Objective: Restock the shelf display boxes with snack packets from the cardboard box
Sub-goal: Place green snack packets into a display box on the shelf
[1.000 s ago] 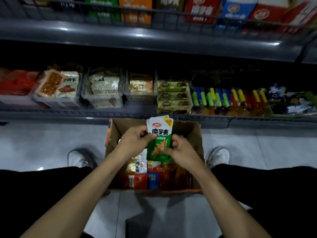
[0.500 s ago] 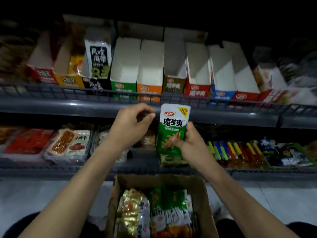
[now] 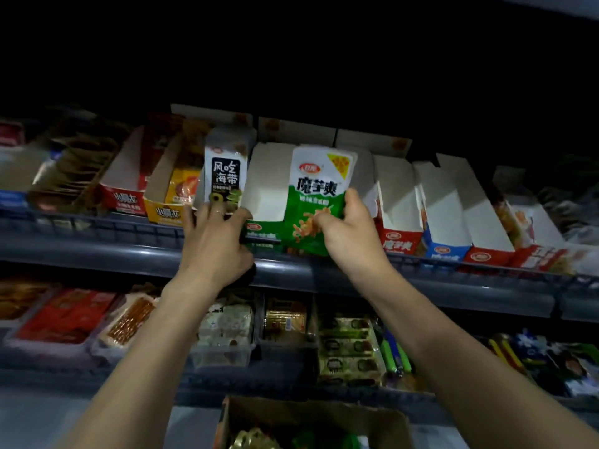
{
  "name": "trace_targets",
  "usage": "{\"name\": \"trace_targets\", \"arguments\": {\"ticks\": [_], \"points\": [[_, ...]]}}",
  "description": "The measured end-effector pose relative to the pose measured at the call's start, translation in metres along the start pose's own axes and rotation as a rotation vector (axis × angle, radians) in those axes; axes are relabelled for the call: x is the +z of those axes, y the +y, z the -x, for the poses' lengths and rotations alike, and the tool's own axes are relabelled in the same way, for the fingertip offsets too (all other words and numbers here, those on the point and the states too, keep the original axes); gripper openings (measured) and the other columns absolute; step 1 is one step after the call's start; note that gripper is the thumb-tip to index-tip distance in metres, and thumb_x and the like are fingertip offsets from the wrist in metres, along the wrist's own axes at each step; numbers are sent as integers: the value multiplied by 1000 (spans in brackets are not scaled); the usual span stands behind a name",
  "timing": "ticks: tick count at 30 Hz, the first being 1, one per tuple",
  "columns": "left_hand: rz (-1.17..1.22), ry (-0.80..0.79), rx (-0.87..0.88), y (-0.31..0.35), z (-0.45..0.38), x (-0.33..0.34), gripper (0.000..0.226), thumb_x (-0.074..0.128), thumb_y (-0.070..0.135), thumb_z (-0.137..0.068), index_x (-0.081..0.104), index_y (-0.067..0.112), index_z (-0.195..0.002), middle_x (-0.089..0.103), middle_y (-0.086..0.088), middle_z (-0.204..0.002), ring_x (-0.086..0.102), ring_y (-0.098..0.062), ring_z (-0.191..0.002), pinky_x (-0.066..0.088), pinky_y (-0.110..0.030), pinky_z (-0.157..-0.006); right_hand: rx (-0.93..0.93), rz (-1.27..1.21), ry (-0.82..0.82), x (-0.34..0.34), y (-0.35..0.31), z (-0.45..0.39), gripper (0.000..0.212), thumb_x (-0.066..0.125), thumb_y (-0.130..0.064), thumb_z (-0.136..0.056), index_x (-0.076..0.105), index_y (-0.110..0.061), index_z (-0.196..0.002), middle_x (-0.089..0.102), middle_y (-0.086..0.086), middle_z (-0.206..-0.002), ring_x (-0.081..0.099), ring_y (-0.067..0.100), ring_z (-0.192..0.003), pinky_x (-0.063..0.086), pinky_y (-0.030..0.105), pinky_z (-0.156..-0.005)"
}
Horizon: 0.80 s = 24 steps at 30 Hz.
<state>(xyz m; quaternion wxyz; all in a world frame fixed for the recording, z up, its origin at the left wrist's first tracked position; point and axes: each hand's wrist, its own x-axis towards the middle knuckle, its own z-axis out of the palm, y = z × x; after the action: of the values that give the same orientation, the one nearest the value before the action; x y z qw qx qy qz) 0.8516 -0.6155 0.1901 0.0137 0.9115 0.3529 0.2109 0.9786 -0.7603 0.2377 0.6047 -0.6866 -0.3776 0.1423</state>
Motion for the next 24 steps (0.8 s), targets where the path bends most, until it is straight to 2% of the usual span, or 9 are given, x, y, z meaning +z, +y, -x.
{"name": "trace_targets", "arguments": {"ticks": [3,6,10,12,17,20,24], "points": [[1,23,40,-4,1,2,51,65,22,-70,56,18,-120,55,-14,-116,42,-35,-118,20,-55,-111,-51,18,31,16,-22,-30,20,52,-6,-94,49,-25,-101,64,-6,-97,63,4,-86,53,17,-67],[21,28,51,-6,-1,1,45,62,21,-73,57,18,-118,55,-12,-112,42,-35,-115,22,-55,-109,-23,-25,96,36,-32,-60,18,53,-7,-93,50,-19,-105,63,-7,-88,62,6,-78,48,18,-57],[68,2,51,-7,-6,0,44,57,24,-78,53,23,-122,53,-7,-115,40,-30,-117,21,-52,-110,10,-58,166,57,-31,-82,21,53,-8,-93,49,-17,-112,63,-2,-90,63,13,-80,47,20,-59],[78,-2,41,-6,-8,0,44,55,26,-80,51,25,-124,53,-5,-117,38,-28,-118,21,-52,-110,12,-36,139,65,-29,-87,16,52,-5,-94,50,-14,-107,60,-1,-85,60,10,-73,46,14,-54],[135,31,20,-5,-7,6,42,54,28,-81,52,26,-122,52,-4,-120,37,-27,-120,20,-52,-111,17,13,81,71,-30,-100,13,57,-3,-92,51,-13,-99,58,-5,-78,57,5,-68,45,10,-49],[149,23,21,-7,-6,6,44,54,28,-80,51,26,-124,51,-5,-124,36,-27,-122,18,-53,-112,21,180,35,71,-31,-106,20,61,-3,-87,53,-12,-103,61,-2,-85,58,10,-74,45,19,-55],[141,-15,31,-8,-5,5,52,55,27,-80,45,28,-132,46,-6,-131,30,-27,-128,13,-53,-114,-82,414,-38,67,-35,-112,39,72,-10,-81,56,-14,-116,62,4,-102,59,17,-84,46,26,-64]]}}
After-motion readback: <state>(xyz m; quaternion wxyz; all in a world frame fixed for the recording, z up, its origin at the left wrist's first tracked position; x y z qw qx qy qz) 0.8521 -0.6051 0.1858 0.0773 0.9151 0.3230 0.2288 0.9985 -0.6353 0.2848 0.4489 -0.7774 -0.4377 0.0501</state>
